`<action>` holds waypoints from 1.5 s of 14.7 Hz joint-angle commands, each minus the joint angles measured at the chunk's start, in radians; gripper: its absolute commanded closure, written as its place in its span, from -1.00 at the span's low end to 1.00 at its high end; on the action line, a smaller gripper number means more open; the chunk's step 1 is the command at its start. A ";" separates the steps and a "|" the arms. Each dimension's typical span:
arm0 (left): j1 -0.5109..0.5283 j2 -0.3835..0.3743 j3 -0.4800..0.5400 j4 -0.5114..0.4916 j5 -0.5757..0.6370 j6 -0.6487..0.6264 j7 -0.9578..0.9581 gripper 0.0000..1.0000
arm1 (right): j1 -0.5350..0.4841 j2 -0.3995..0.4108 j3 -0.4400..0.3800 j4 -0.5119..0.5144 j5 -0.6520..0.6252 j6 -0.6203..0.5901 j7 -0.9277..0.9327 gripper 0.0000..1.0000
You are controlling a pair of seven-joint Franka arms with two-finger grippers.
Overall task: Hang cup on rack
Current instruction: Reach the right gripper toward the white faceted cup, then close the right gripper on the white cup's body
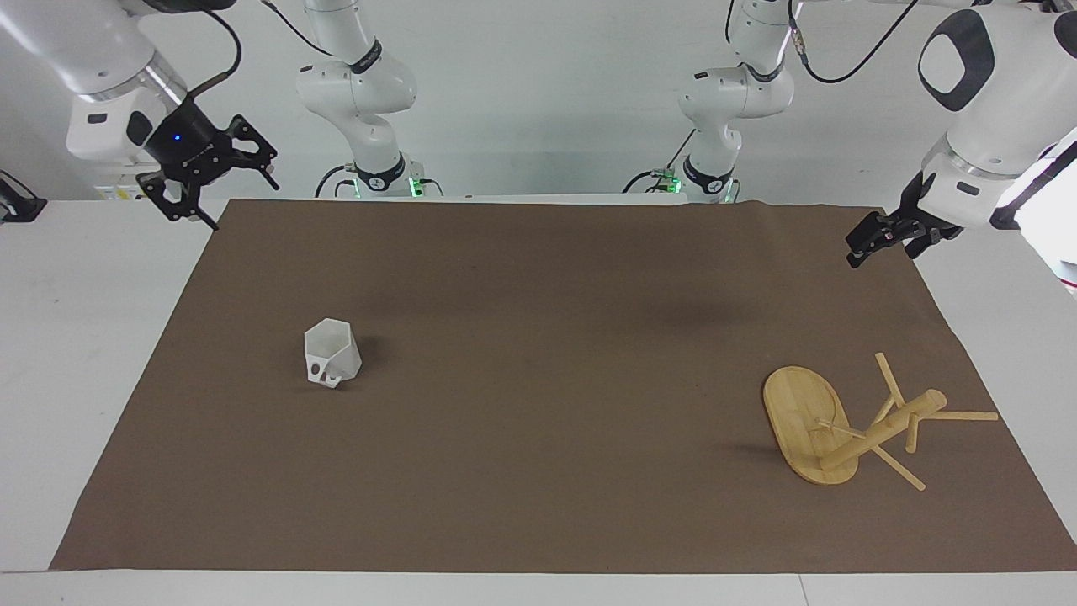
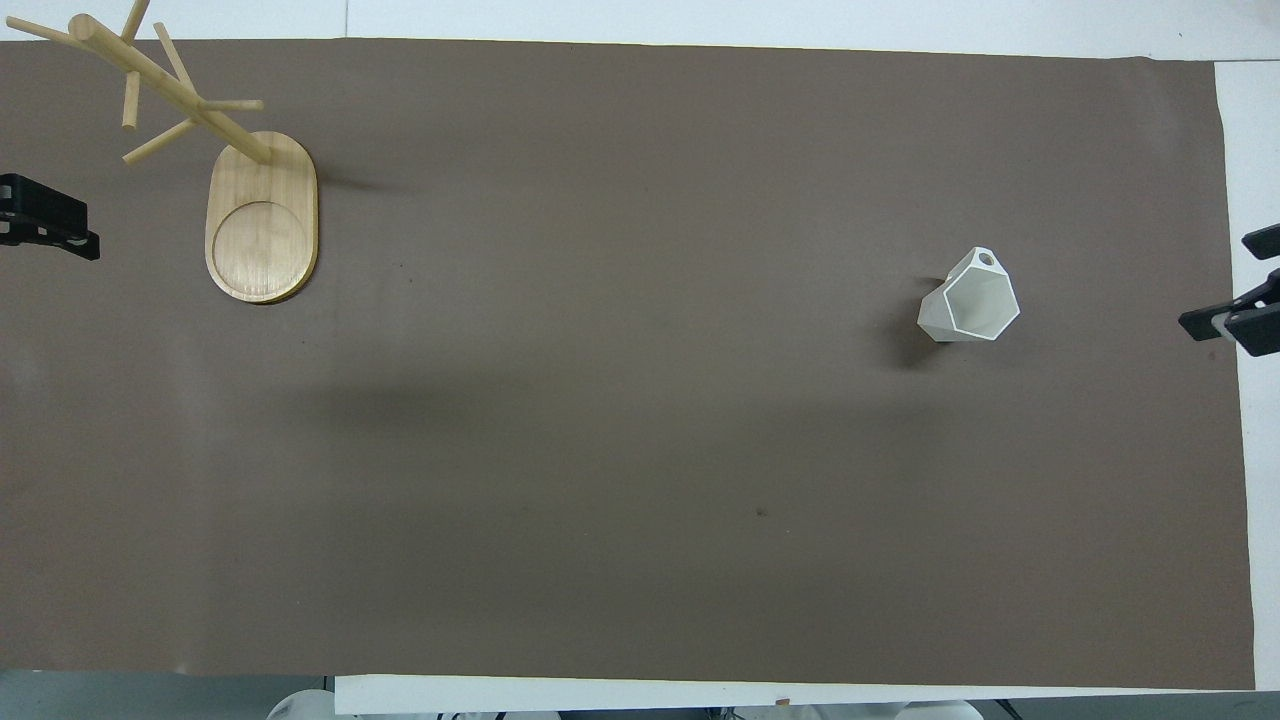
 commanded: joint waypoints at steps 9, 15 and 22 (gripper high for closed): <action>0.001 -0.020 0.003 -0.017 -0.010 -0.006 -0.008 -1.00 | -0.201 0.520 -0.176 -0.073 0.739 -0.220 -1.102 -1.00; 0.001 -0.020 0.003 -0.017 -0.010 -0.006 -0.008 -1.00 | -0.178 0.621 -0.175 -0.284 0.954 -0.157 -1.416 -1.00; 0.001 -0.020 0.003 -0.017 -0.010 -0.006 -0.008 -1.00 | -0.136 0.611 -0.175 -0.370 1.023 -0.125 -1.503 -1.00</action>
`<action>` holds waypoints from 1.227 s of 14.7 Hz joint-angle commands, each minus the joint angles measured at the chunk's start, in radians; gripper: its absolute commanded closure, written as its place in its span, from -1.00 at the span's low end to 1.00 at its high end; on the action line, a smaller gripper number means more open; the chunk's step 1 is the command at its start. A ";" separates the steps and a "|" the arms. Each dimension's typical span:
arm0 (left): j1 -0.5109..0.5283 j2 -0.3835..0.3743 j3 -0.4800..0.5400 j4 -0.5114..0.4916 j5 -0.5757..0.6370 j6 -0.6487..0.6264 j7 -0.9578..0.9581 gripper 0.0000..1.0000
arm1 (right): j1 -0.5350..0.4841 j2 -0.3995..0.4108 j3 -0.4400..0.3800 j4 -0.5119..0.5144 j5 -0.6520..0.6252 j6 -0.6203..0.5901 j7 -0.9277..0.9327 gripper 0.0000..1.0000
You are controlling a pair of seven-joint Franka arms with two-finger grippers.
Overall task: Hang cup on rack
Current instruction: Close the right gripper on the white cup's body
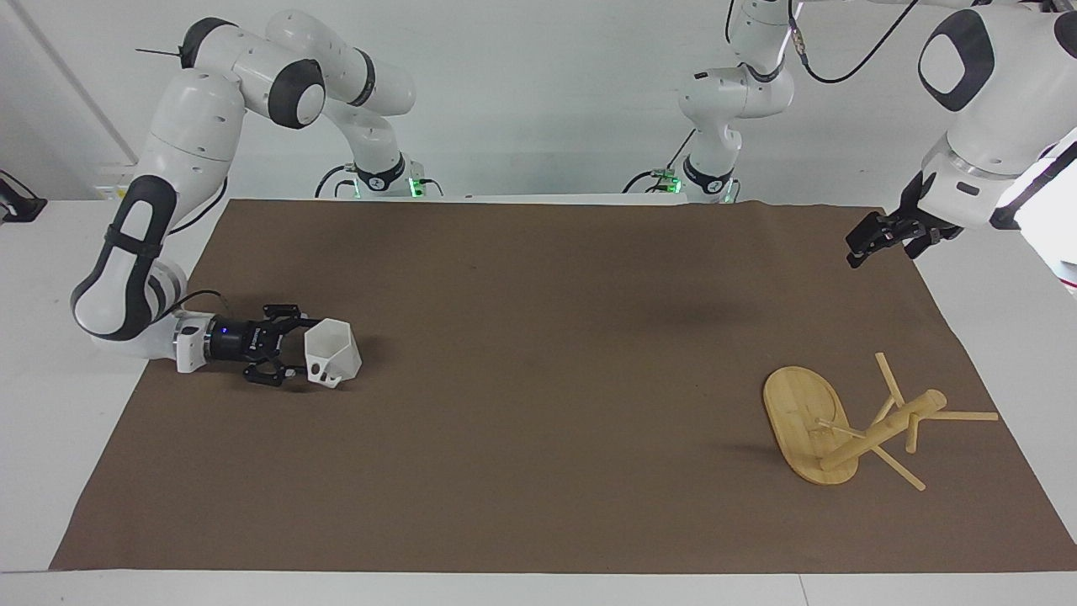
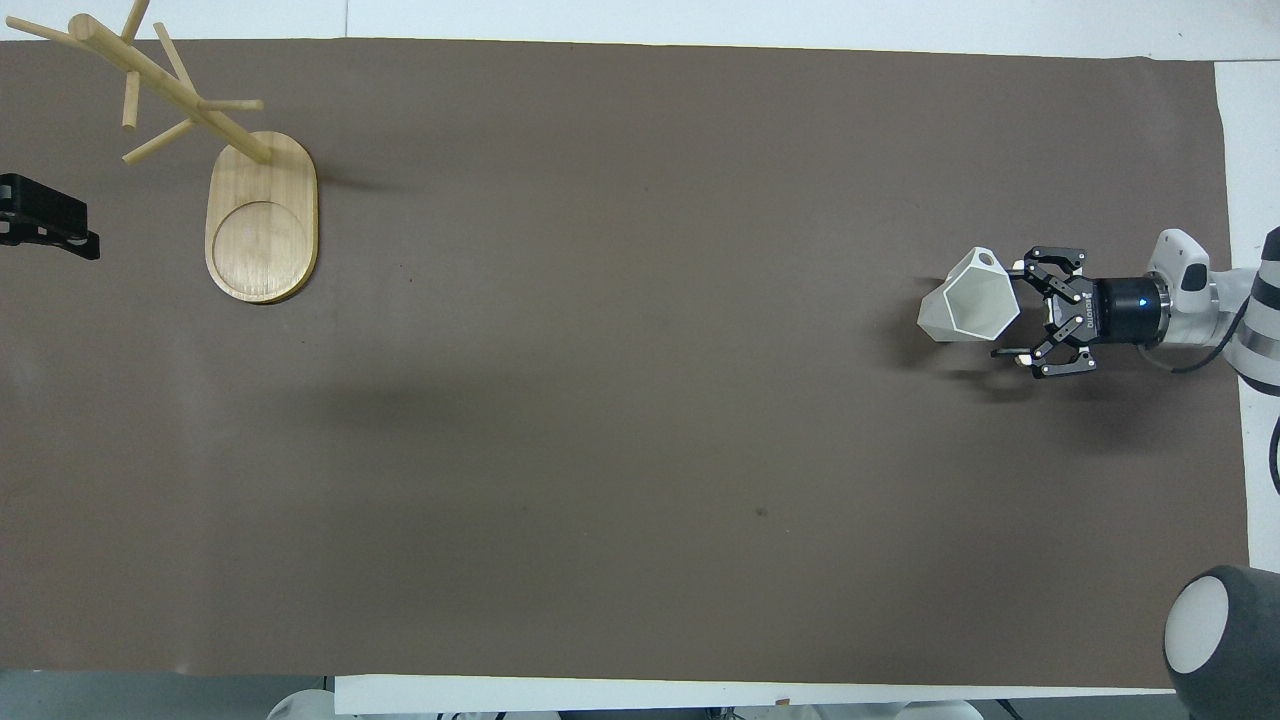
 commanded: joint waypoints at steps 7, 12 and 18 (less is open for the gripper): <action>0.001 -0.020 0.003 -0.017 -0.010 -0.006 -0.008 -1.00 | 0.052 -0.047 -0.003 -0.152 0.093 0.063 -0.108 -1.00; 0.001 -0.020 0.003 -0.017 -0.010 -0.006 -0.008 -1.00 | 0.069 -0.055 -0.003 -0.169 0.096 0.064 -0.137 -0.93; 0.001 -0.020 0.003 -0.017 -0.010 -0.006 -0.008 -1.00 | 0.112 -0.056 0.000 -0.169 0.107 0.068 -0.125 0.81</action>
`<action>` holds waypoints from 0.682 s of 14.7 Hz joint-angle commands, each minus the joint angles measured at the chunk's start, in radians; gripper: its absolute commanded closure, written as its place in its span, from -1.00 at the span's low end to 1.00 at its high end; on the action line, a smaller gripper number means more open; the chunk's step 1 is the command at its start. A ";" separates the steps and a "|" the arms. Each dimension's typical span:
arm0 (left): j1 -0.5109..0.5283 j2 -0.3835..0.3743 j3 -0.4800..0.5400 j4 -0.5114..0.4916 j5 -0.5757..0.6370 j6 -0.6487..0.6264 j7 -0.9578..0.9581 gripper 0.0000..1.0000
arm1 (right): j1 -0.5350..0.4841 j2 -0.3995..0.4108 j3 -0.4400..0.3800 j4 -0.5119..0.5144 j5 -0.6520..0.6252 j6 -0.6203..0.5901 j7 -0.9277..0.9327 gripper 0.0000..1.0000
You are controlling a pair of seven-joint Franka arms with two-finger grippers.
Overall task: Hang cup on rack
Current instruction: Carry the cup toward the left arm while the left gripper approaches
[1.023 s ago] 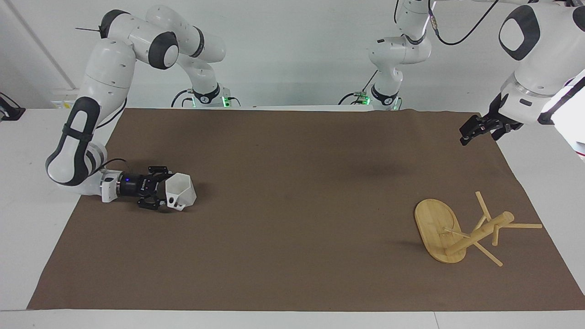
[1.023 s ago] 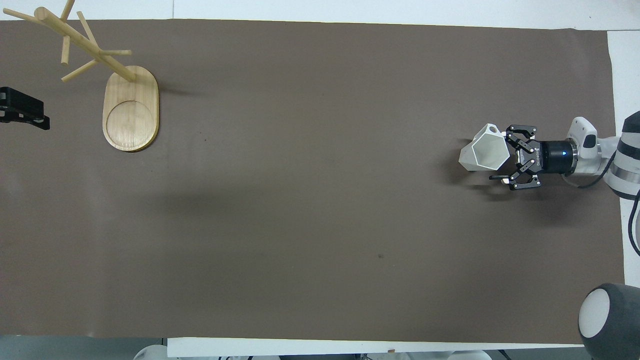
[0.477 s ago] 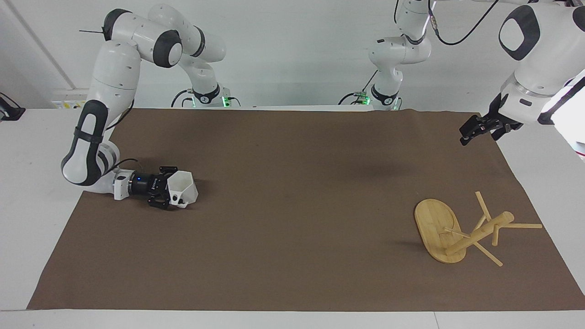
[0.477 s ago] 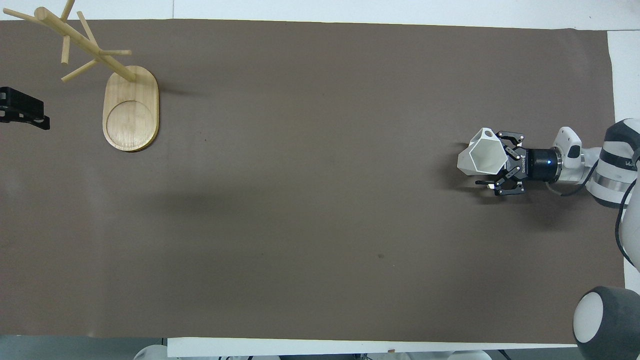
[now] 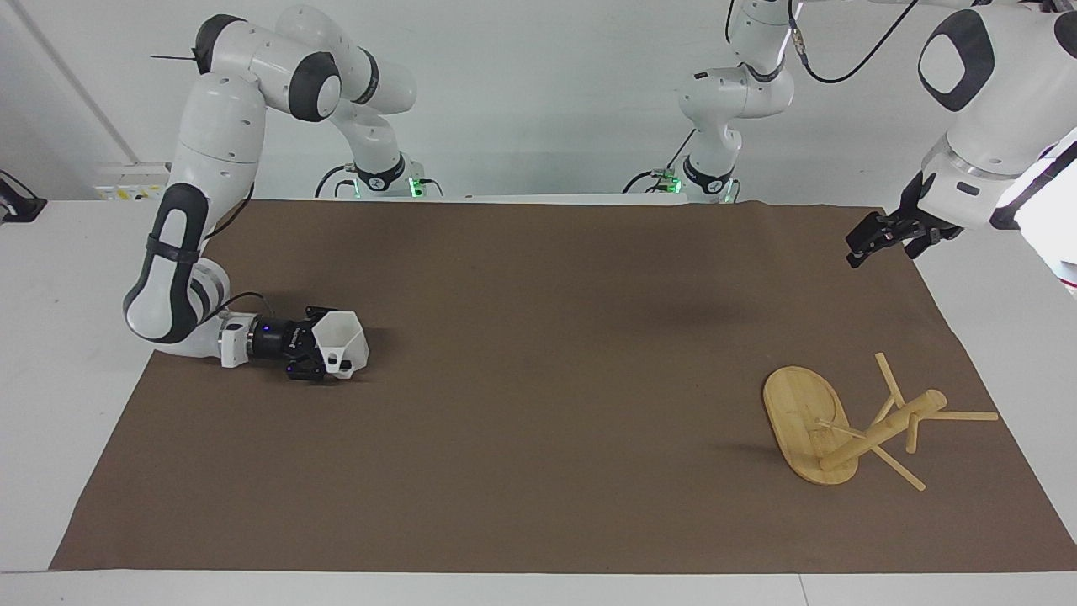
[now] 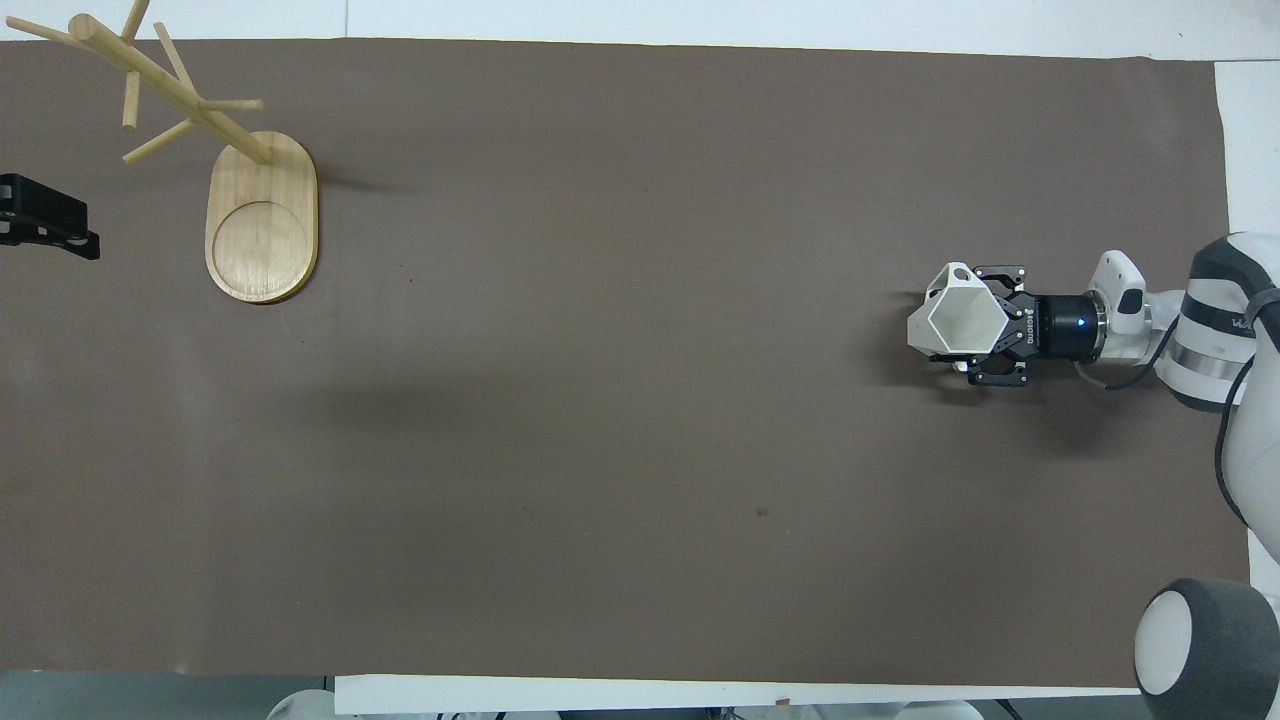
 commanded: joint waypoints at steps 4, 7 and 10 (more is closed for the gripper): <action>-0.008 -0.018 0.003 -0.016 -0.007 0.009 -0.009 -1.00 | 0.134 -0.039 0.004 -0.036 0.101 0.027 0.011 1.00; 0.004 -0.018 0.004 -0.016 -0.006 0.006 -0.011 -1.00 | 0.273 -0.088 0.004 -0.037 0.224 0.081 0.092 1.00; 0.004 -0.026 0.012 -0.011 -0.006 0.006 -0.009 -1.00 | 0.431 -0.119 0.004 -0.042 0.396 0.151 0.178 1.00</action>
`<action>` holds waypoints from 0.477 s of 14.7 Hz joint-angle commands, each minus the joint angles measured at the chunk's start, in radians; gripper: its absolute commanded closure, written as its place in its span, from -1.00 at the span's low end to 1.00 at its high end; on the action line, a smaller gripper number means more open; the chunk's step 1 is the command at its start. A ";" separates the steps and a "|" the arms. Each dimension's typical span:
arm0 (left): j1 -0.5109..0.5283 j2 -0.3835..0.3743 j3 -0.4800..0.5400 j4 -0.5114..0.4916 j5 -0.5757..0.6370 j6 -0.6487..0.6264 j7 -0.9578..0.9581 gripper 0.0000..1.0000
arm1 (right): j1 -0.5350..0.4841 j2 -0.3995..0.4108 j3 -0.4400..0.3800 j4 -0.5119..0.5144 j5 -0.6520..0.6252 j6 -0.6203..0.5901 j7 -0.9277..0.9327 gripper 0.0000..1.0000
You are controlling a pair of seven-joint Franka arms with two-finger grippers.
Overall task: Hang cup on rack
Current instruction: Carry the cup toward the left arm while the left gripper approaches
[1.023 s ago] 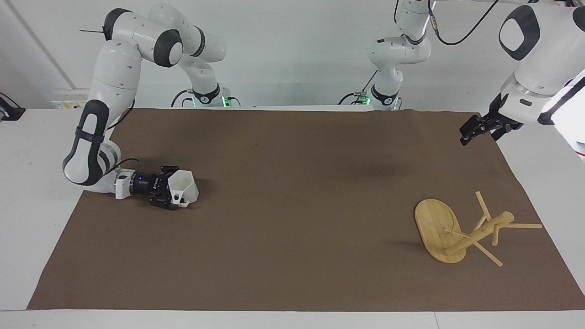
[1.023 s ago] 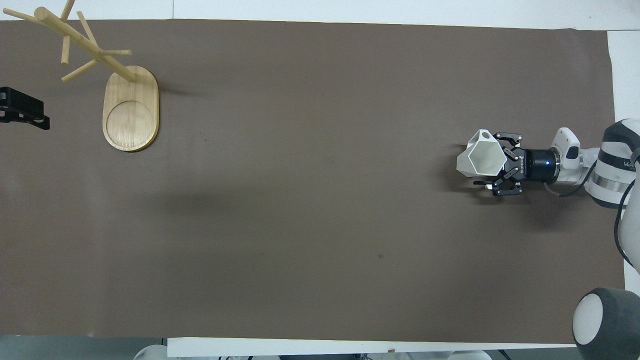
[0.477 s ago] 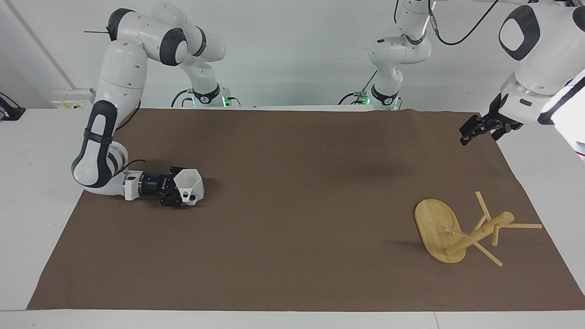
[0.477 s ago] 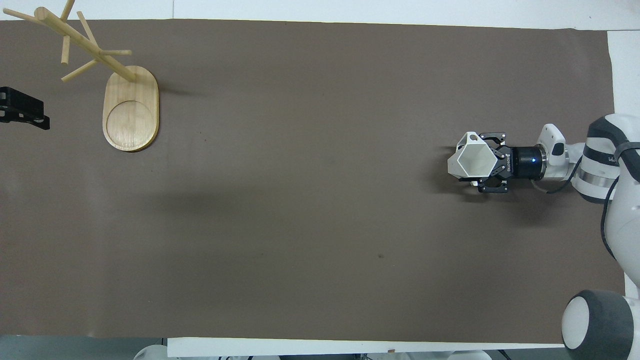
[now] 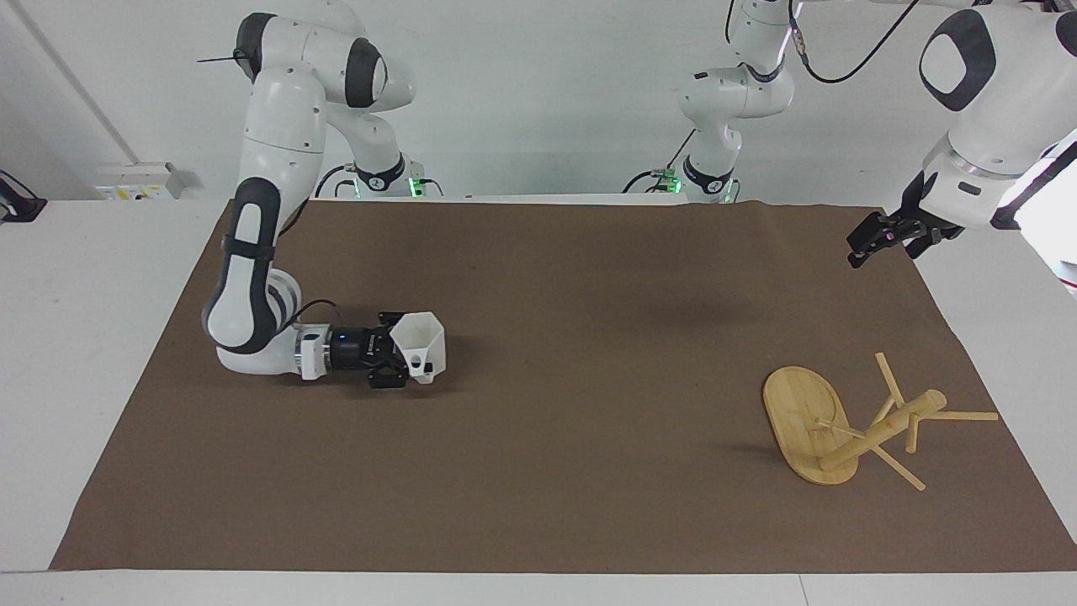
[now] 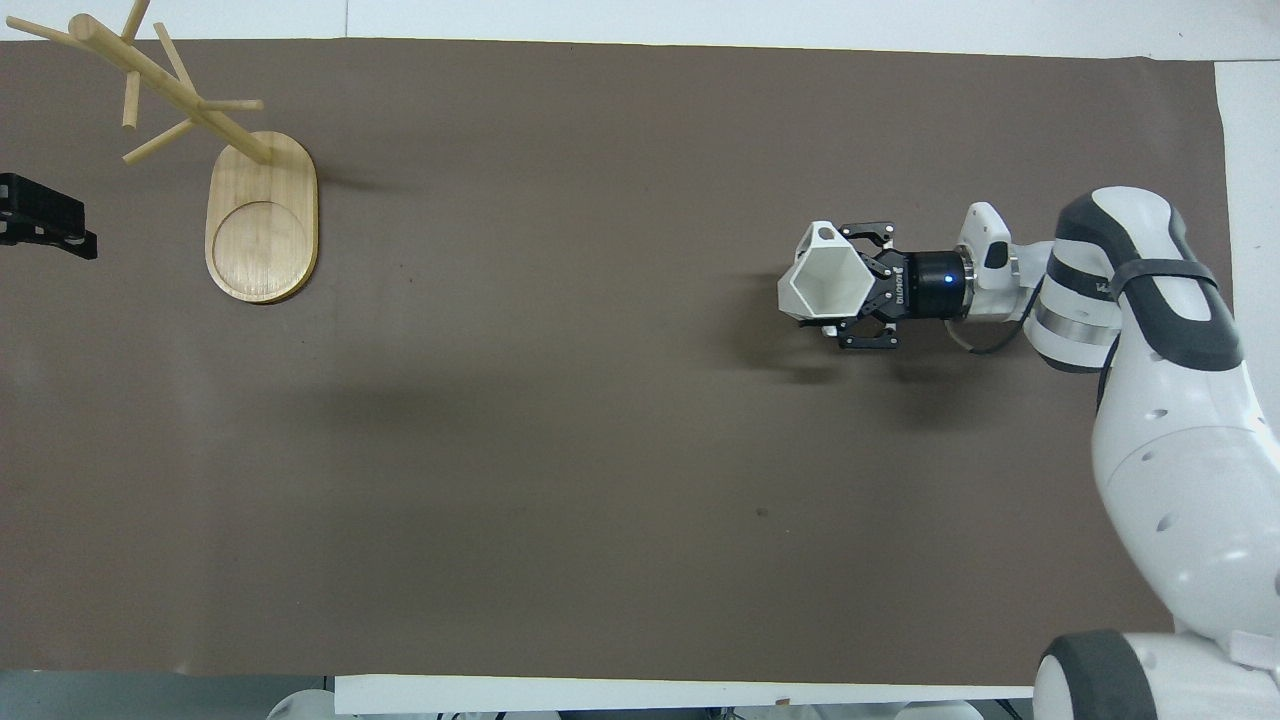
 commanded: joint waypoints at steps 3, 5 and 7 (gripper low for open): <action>-0.002 -0.027 0.018 -0.005 -0.003 -0.003 -0.009 -1.00 | 0.213 -0.078 -0.001 -0.036 0.222 0.134 0.133 1.00; -0.008 -0.040 0.017 0.004 0.015 -0.016 -0.011 -1.00 | 0.304 -0.091 -0.001 -0.026 0.309 0.199 0.191 1.00; -0.023 -0.042 0.005 0.007 0.033 -0.027 -0.028 -1.00 | 0.394 -0.089 -0.003 -0.017 0.398 0.265 0.203 1.00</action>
